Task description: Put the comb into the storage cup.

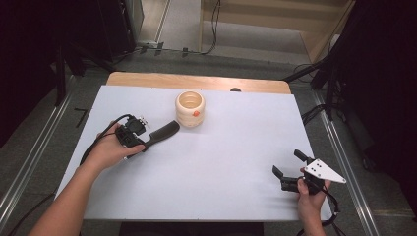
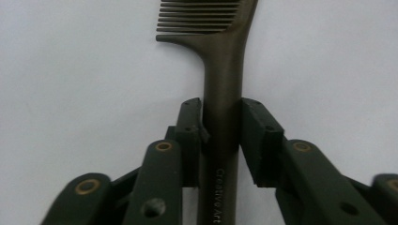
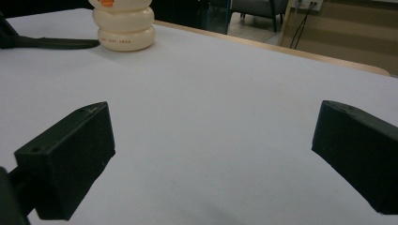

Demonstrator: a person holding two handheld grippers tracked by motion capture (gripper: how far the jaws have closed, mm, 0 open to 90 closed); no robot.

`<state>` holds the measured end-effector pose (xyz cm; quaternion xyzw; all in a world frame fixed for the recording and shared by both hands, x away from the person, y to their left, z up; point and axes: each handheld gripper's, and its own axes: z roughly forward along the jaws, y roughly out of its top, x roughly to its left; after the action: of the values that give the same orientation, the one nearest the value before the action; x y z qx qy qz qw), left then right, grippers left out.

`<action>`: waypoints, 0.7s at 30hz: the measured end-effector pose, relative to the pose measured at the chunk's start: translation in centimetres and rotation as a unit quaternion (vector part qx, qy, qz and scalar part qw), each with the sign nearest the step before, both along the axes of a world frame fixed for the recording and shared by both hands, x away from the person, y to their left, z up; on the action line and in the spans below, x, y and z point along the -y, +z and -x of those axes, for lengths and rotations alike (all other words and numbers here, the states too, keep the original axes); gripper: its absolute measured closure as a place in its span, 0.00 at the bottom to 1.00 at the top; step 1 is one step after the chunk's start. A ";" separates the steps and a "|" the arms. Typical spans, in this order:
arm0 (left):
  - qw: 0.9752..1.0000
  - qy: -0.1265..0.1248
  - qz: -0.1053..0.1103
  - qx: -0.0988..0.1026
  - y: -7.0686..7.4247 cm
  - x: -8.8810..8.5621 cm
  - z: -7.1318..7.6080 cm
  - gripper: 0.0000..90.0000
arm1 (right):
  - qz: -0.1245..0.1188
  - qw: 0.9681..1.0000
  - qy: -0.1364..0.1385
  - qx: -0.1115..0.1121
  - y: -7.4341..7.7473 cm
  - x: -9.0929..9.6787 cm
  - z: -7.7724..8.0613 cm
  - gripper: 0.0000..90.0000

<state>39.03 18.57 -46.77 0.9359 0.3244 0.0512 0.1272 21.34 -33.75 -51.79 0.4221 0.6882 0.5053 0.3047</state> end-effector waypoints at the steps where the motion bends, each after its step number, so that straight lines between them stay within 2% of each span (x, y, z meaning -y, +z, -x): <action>1: 1.000 0.001 0.002 -0.001 0.0 0.0 0.0 0.80 | 0.000 1.000 0.000 0.000 0.0 0.0 0.0 0.00; 10: 0.999 0.013 0.028 -0.011 0.0 -0.7 -0.3 0.81 | 0.001 1.000 -0.001 0.000 0.0 0.0 0.0 0.00; 21: 0.999 0.025 0.045 0.009 0.0 -1.4 0.3 0.81 | 0.004 1.000 -0.002 -0.001 0.0 -0.1 0.0 0.00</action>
<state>38.77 19.98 -46.82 0.9204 0.3486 0.0478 0.1704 21.36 -33.69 -51.82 0.4231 0.6894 0.5017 0.3066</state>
